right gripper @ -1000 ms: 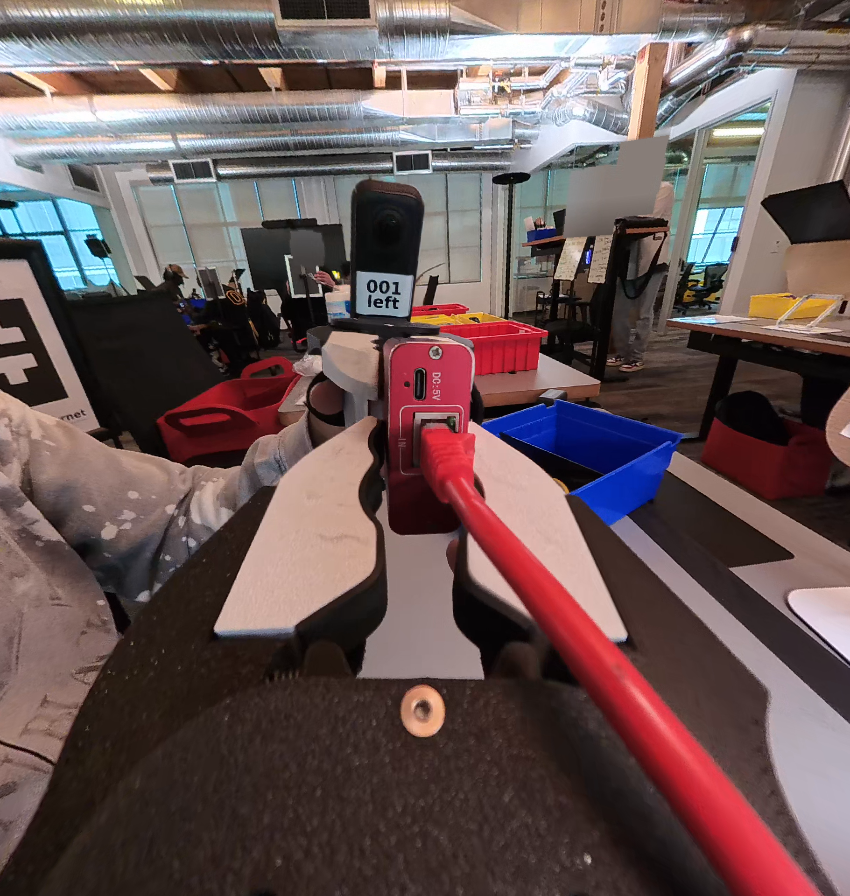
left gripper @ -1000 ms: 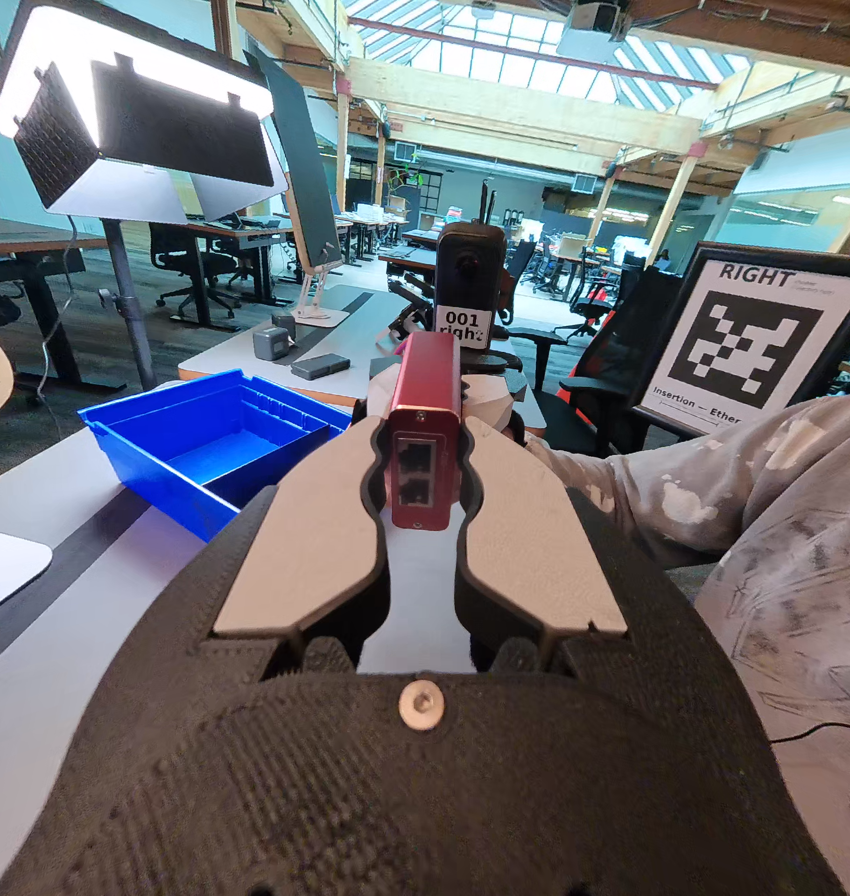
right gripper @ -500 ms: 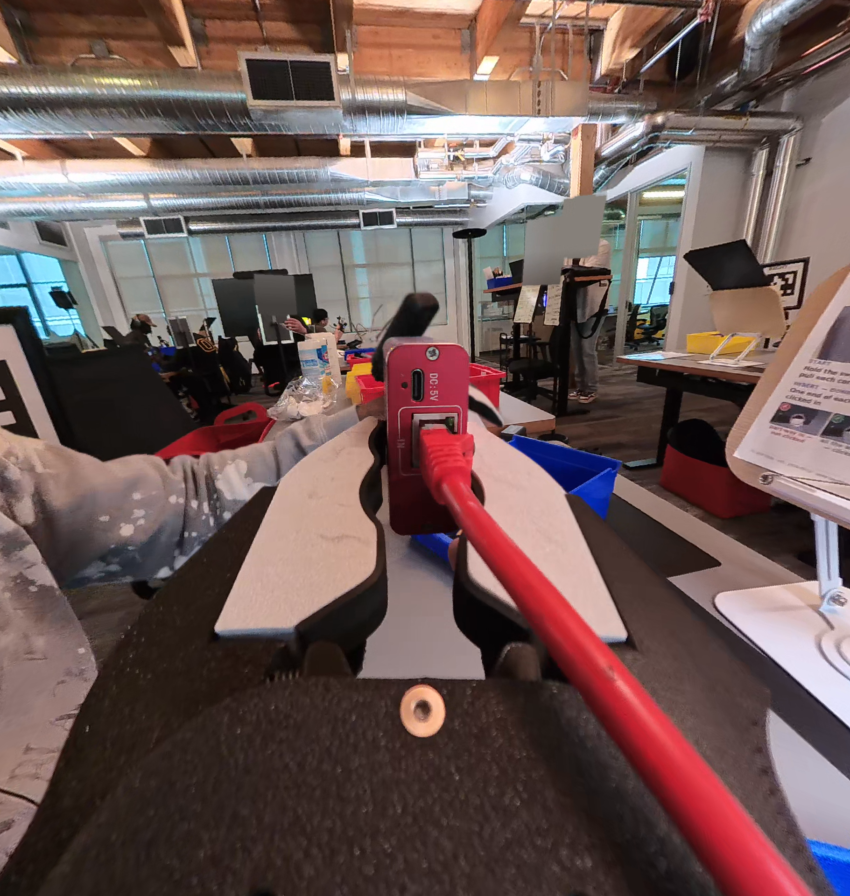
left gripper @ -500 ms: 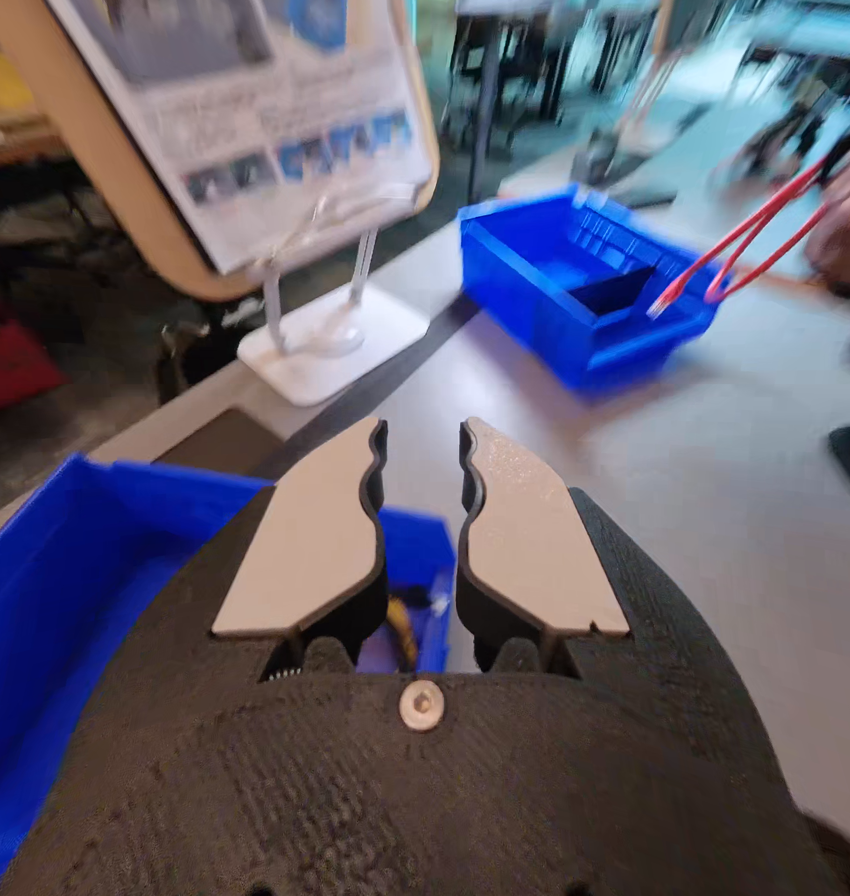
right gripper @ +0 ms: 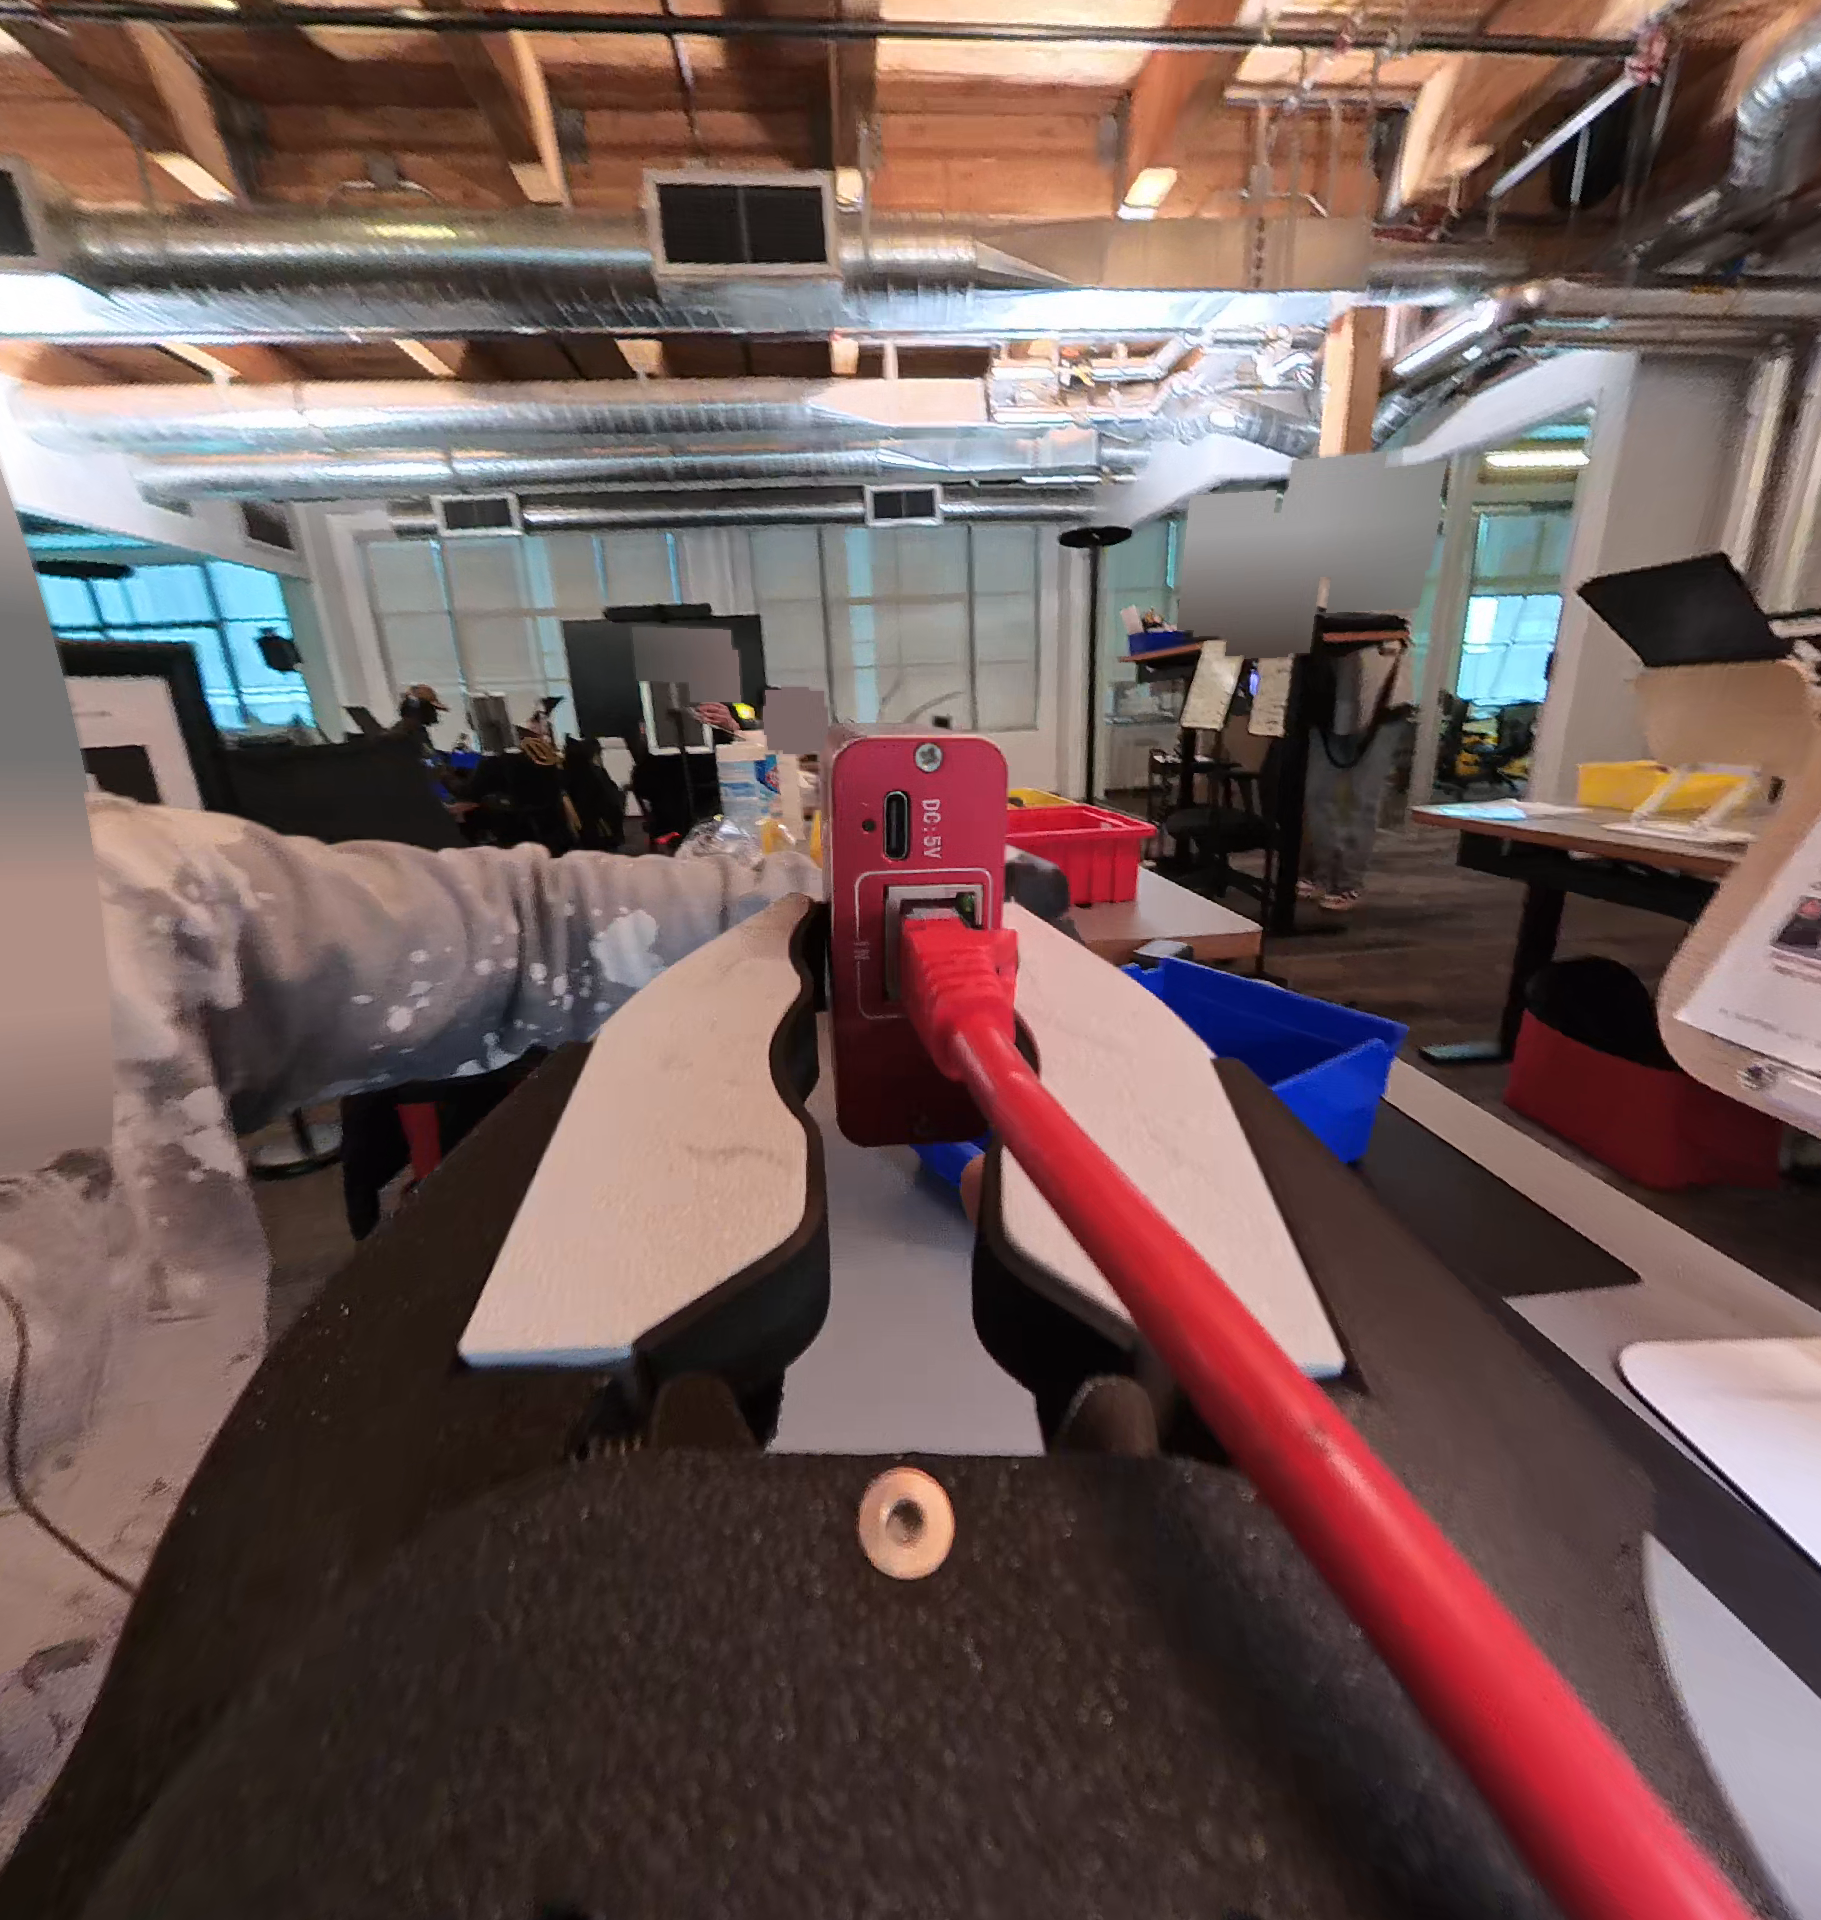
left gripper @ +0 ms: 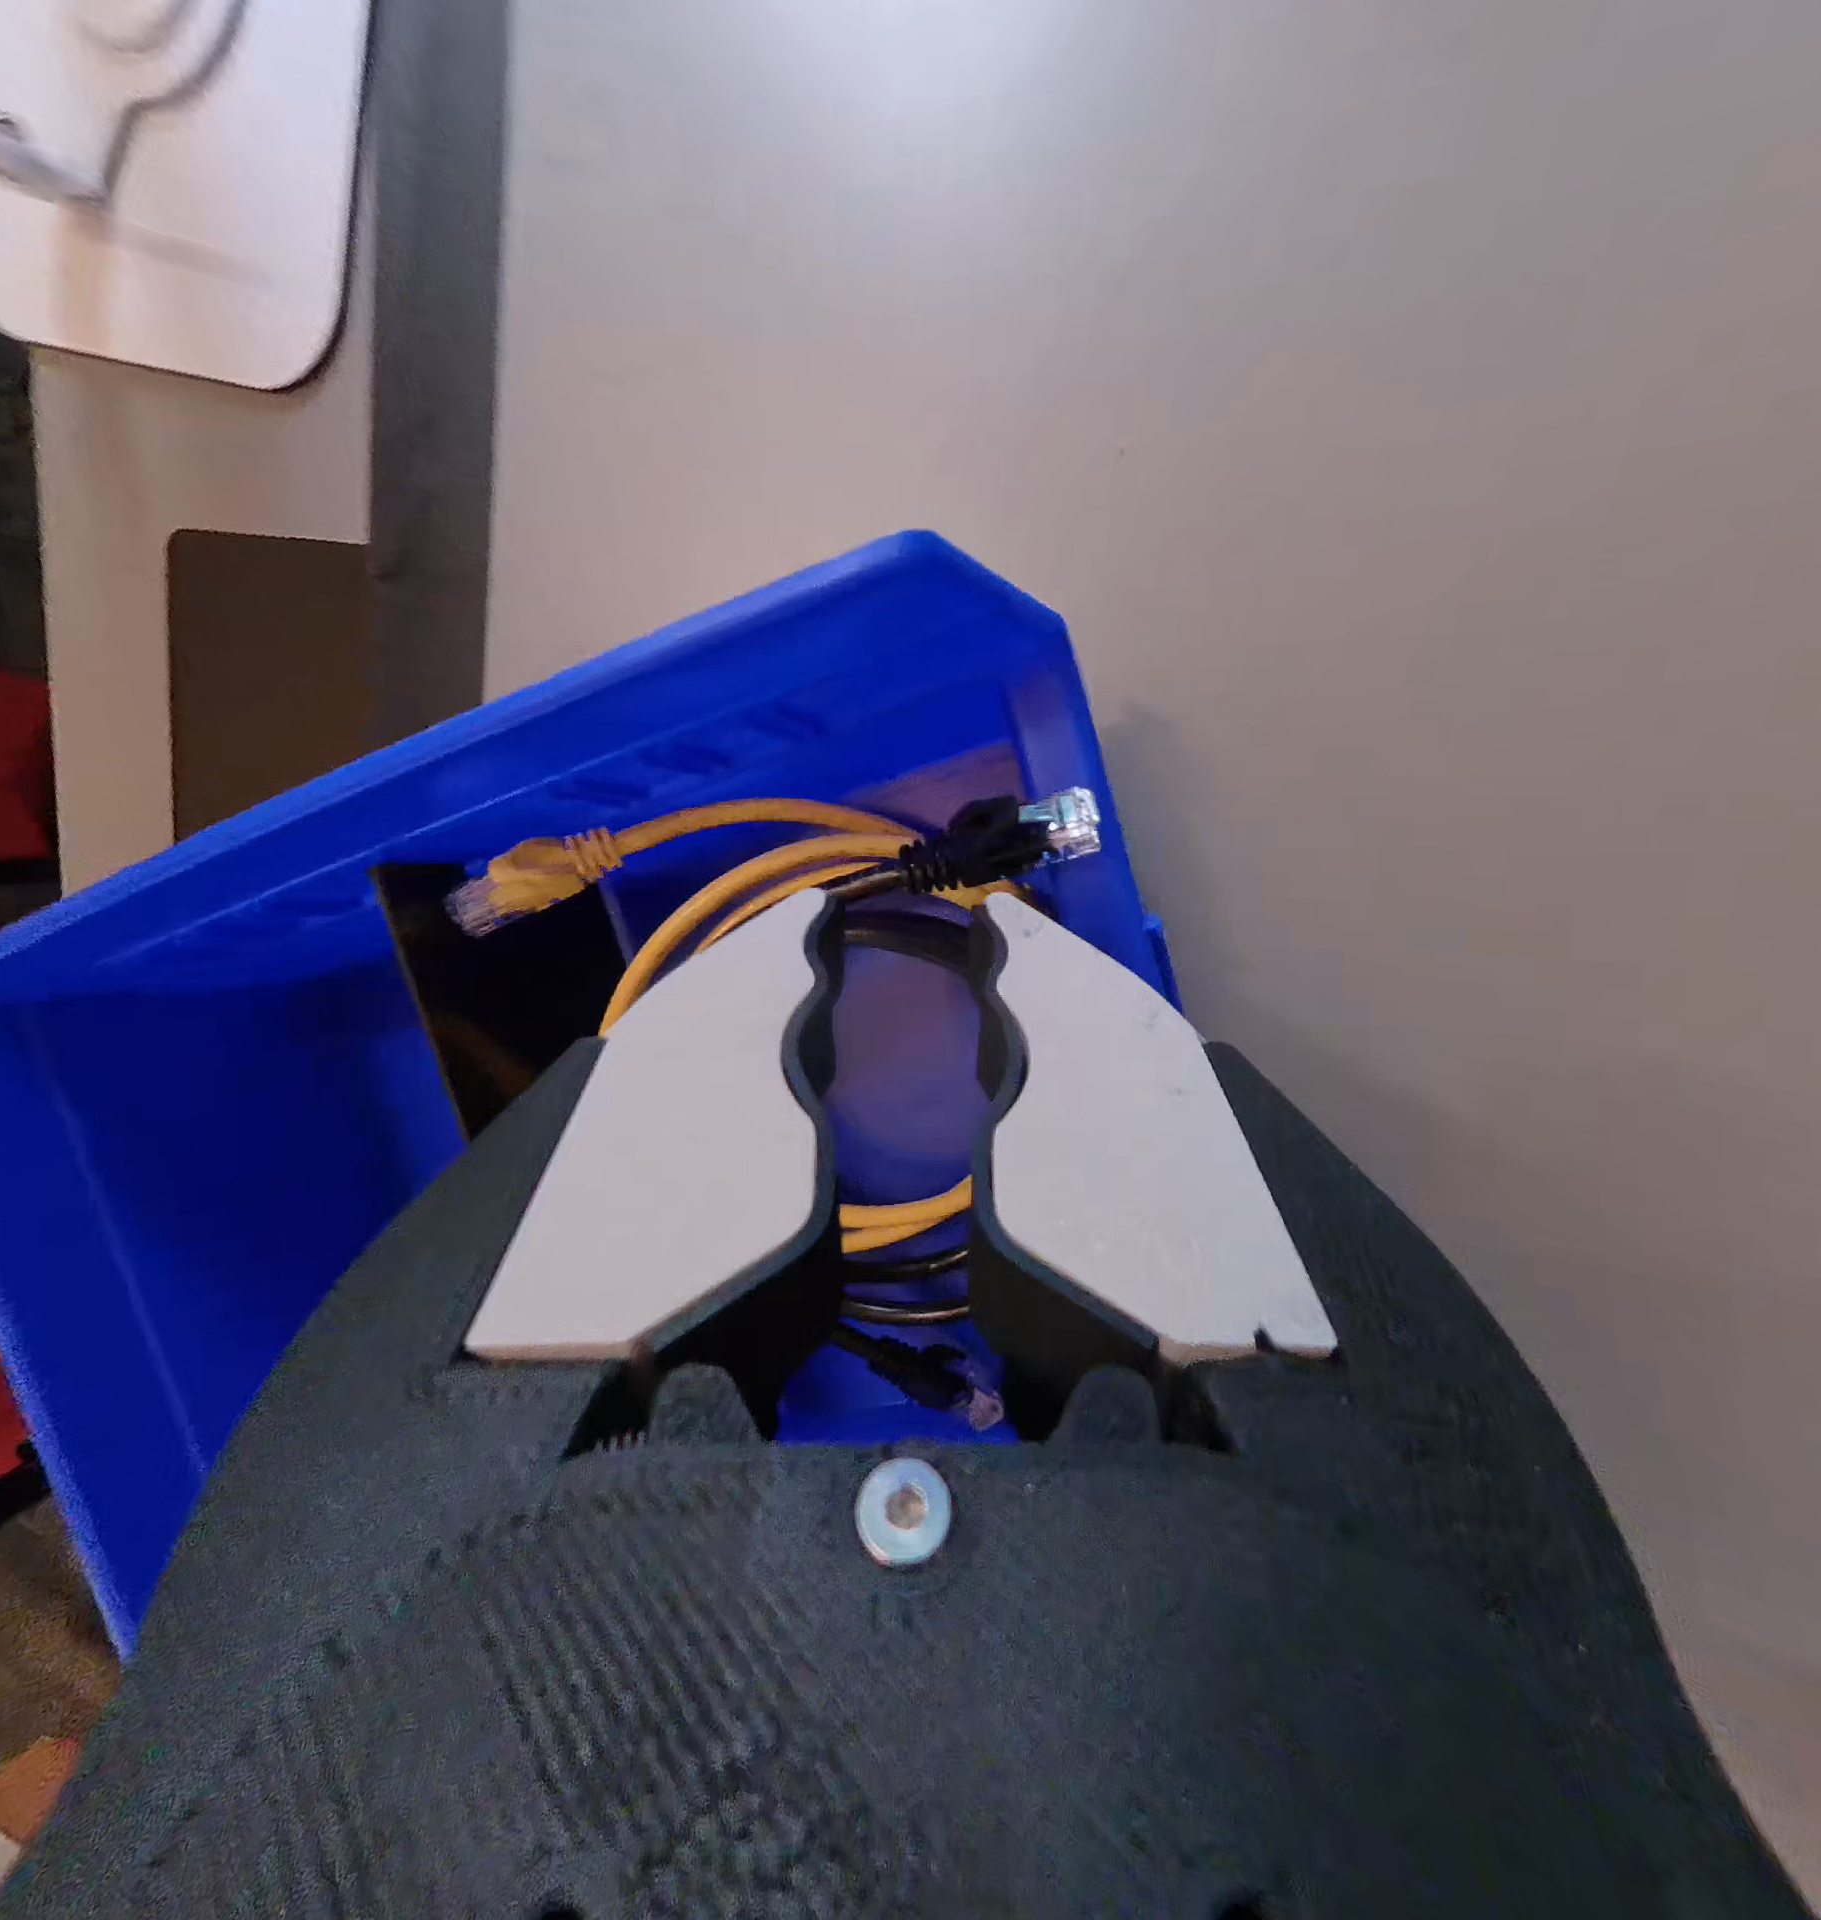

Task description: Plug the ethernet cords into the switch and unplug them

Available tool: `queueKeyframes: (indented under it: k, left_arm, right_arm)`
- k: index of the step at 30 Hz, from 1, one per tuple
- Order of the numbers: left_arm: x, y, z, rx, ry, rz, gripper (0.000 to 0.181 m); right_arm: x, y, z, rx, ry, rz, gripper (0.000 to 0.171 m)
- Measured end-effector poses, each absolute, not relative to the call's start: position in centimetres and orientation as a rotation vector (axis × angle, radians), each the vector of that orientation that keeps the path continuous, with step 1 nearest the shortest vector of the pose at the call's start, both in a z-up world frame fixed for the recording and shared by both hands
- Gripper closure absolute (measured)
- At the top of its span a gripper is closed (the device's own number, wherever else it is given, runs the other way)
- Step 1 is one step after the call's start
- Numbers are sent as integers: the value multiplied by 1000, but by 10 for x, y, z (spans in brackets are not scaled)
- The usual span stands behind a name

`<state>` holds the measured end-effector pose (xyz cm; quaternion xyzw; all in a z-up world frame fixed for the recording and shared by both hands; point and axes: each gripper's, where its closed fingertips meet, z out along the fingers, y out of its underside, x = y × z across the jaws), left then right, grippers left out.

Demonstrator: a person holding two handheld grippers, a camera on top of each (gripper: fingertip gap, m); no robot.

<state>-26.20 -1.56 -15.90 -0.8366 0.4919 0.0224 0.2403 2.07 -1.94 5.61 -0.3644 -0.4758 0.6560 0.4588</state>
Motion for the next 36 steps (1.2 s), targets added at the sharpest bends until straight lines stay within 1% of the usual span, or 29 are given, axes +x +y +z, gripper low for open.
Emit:
queueKeyframes:
  k: [4, 10, 14, 19, 21, 25, 28, 31, 36]
  left_arm:
    - [-260, -18, -169, -2334, 1556, 71, 149]
    - [-264, -12, -181, -2418, 1850, 85, 143]
    - [-263, -9, -185, -2428, 2013, 79, 143]
    - [-263, -11, -192, -2374, 2162, 90, 155]
    - [-264, -12, -195, -2345, 2182, 93, 157]
    - [-266, -9, -190, -2338, 2100, 62, 161]
    - [-271, -5, -175, -2381, 1942, 12, 163]
    - [-278, 0, -147, -2394, 1737, -13, 163]
    - [-303, 0, -94, -2370, 1447, 76, 167]
  right_arm:
    - [21, -24, 51, -847, -1200, 1670, 144]
    - [15, -22, 34, -878, -1259, 1674, 144]
    - [15, -23, 27, -876, -1300, 1685, 144]
    - [15, -22, 19, -888, -1329, 1715, 144]
    - [16, -22, 16, -887, -1338, 1733, 144]
    - [14, -19, 11, -903, -1340, 1743, 144]
    - [14, -16, 10, -912, -1338, 1736, 144]
    - [18, -16, 15, -887, -1324, 1723, 144]
    - [28, -21, 33, -842, -1313, 1699, 144]
